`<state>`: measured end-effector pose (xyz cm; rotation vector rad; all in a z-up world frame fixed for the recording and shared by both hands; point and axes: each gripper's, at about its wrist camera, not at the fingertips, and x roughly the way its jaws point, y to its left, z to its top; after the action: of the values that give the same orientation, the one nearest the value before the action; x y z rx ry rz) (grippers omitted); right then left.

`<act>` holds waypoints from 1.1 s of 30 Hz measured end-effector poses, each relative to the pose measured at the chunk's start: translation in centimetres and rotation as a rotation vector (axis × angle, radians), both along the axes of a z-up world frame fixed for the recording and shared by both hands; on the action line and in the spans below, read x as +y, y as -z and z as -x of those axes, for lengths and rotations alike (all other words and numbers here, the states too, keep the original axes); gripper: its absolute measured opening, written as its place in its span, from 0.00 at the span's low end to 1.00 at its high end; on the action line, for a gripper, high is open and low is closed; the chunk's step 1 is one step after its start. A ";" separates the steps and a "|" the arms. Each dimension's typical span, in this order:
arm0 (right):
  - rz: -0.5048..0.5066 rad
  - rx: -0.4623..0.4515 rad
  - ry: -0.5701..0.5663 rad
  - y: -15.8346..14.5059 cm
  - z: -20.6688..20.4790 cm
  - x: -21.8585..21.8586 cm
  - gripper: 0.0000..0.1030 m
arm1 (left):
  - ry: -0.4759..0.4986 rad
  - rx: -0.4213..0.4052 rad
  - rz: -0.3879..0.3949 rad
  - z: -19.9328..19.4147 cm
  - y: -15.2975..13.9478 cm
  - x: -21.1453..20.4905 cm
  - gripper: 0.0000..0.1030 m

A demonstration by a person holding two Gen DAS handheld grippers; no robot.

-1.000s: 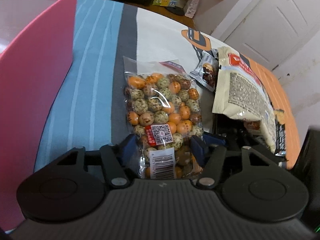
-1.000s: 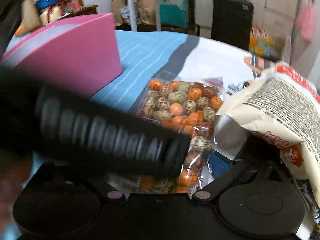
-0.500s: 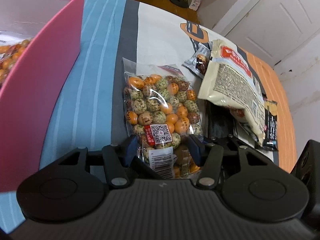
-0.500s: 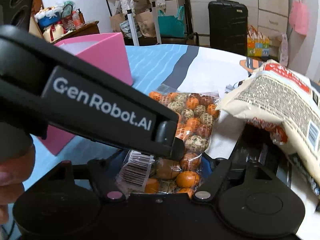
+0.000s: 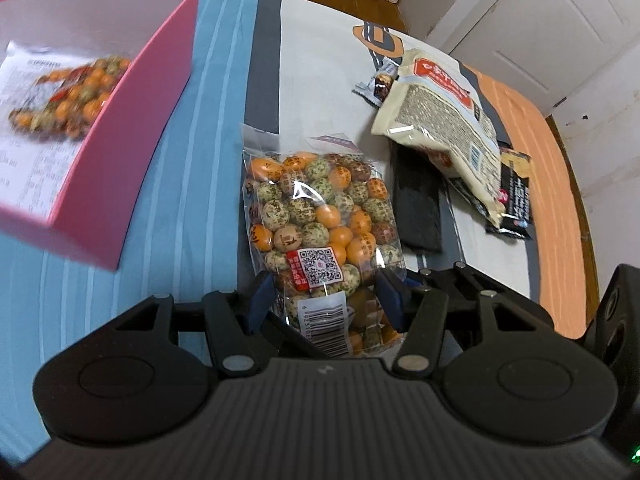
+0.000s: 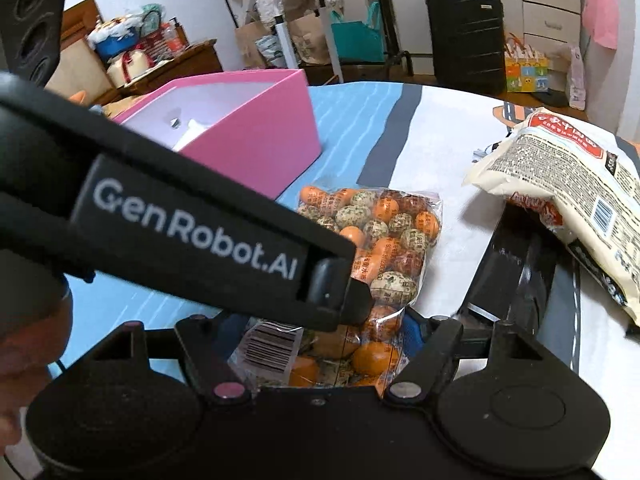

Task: Organize snacks
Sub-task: 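Lift the second candy-egg bag with the left gripper and drop it into the pink box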

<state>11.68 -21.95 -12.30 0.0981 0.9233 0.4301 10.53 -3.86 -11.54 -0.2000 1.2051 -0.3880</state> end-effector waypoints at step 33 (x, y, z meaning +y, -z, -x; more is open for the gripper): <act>0.070 -0.309 -0.385 -11.4 -0.9 8.0 0.77 | -0.260 -0.283 0.091 3.6 -11.1 11.9 0.54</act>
<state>12.59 -13.92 -0.94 -0.2097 0.6495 0.7459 6.91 8.07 -0.45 -0.3641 0.8706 -0.2344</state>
